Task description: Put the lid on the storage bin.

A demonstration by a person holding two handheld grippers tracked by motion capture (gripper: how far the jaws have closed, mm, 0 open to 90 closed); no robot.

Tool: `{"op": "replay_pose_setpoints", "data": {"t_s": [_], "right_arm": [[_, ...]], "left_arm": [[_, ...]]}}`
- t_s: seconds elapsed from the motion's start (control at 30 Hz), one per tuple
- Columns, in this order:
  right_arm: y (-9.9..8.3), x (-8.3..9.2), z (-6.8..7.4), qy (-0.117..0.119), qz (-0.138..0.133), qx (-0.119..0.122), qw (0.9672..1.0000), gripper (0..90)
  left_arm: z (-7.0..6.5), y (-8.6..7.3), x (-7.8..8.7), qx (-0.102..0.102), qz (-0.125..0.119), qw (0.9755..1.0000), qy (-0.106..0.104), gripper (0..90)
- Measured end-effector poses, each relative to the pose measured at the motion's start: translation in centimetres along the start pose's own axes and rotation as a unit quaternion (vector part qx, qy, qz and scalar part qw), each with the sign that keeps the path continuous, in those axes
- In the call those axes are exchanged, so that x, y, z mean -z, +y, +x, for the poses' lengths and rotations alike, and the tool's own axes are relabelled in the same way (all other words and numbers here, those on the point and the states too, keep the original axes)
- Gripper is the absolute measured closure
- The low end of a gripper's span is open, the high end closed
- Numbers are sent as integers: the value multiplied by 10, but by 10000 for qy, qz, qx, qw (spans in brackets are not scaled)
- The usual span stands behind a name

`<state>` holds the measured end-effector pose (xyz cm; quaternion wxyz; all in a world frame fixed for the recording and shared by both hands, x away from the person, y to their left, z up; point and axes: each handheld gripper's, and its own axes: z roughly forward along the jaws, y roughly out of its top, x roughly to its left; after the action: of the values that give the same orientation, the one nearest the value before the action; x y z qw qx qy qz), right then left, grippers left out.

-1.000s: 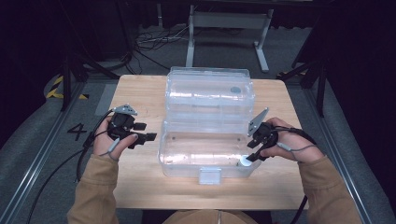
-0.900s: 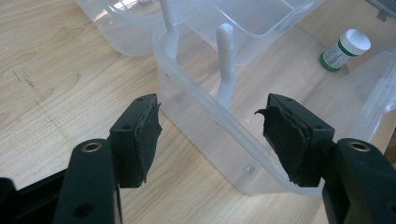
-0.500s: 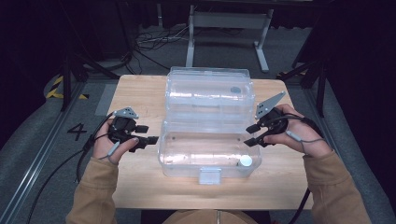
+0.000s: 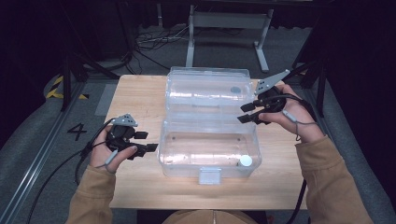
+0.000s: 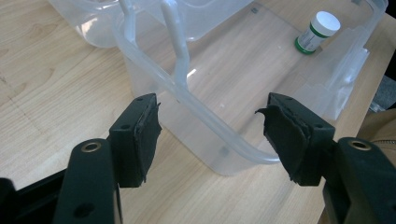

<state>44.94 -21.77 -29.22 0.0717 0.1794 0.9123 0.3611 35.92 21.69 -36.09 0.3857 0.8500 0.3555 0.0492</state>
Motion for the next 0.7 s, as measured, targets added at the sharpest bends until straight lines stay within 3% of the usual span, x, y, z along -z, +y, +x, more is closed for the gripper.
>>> {"op": "replay_pose_setpoints", "data": {"t_s": [0.17, 0.3, 0.57, 0.7], "right_arm": [[9, -5, -14, -189, -236, -97, 9995, 540], [11, -11, -27, -171, -439, -189, 9987, 539], [10, -25, -41, -93, -372, -221, 9990, 569], [10, -31, -43, -15, -237, -105, 9997, 625]], "left_arm": [[-3, -3, 0, -21, 39, 10000, -42, 364], [-5, -2, -2, -78, 77, 9999, -86, 364], [-7, -1, -8, -100, 95, 9996, -229, 364], [-8, 0, -11, -139, 80, 9993, -339, 364]]}}
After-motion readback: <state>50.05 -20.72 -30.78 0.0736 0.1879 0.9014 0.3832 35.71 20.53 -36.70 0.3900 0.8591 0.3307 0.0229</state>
